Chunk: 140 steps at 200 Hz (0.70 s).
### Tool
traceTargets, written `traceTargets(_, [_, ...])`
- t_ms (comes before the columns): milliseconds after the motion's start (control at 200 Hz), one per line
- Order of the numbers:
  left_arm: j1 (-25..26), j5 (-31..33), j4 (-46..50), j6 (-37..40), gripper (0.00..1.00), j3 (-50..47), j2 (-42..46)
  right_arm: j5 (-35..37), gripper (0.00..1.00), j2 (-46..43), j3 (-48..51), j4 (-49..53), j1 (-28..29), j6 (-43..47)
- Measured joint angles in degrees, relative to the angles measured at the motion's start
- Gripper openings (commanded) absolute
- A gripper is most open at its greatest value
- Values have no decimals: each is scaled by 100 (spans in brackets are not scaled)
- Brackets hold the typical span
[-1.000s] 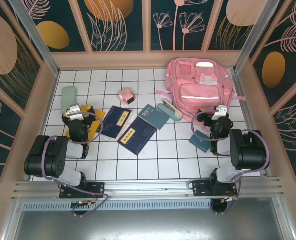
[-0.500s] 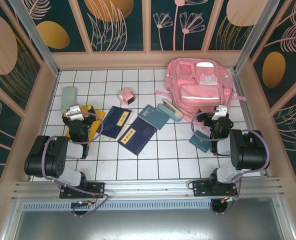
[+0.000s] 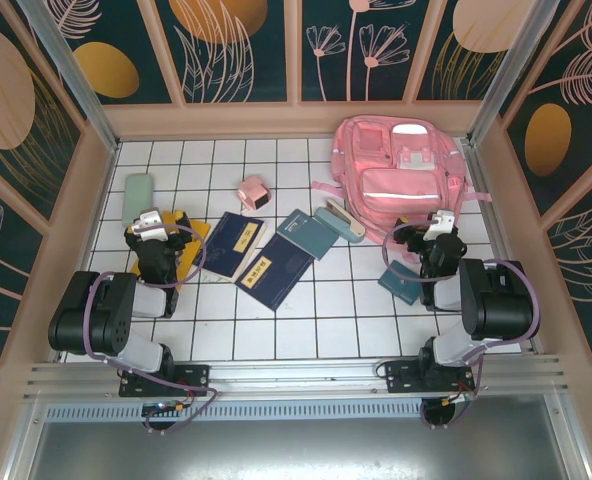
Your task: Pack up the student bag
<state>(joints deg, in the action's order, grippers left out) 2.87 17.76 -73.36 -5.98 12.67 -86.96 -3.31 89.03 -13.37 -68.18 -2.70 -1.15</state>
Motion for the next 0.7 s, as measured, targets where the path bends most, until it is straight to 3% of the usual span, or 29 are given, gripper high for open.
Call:
traceTargets(490, [-63,-129,68,0,99,11,22,4,99,-2,0,2,0,-2])
traceTargets(565, [-63,-103,590,-4,99,166,234,87,99,-125,-44,229,7,-9])
traceTargets(700, [-63,120,2347,-186,99,1198,986,470,99,-820,-400,1119,15,-153])
